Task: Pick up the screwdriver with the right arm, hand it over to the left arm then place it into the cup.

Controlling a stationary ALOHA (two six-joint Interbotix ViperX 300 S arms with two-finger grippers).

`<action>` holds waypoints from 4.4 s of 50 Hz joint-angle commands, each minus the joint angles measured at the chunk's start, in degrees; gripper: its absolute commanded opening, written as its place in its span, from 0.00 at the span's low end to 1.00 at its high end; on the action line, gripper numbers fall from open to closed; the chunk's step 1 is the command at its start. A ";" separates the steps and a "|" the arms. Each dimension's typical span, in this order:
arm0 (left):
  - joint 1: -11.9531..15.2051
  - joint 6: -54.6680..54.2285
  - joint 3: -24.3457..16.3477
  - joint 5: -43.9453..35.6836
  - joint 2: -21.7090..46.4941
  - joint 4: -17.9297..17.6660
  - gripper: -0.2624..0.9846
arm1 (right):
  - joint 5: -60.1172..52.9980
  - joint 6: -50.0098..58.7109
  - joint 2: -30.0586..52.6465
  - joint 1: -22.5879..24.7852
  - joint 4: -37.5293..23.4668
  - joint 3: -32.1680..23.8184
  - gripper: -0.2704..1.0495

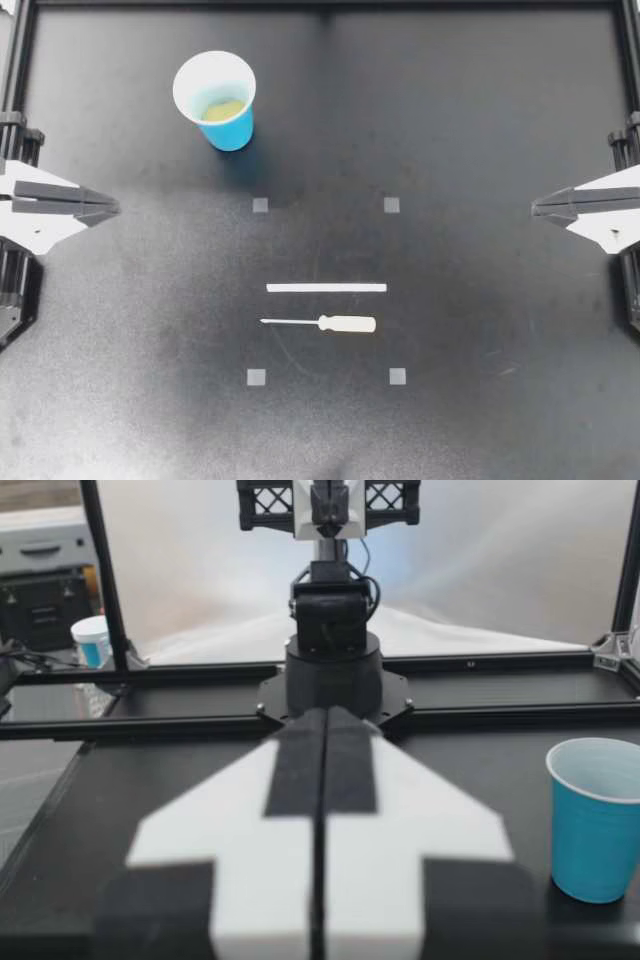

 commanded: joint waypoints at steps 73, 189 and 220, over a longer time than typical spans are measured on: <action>0.97 0.62 3.69 -4.83 1.32 -0.18 0.29 | 47.46 6.15 66.27 4.22 1.58 -45.97 0.67; 0.97 -5.19 -2.46 -40.43 37.71 0.70 0.79 | -27.95 10.72 60.29 2.37 2.37 -24.61 0.23; 0.97 -8.61 -6.24 -45.70 43.95 3.52 0.71 | -28.83 8.26 61.79 0.26 2.46 -28.56 0.23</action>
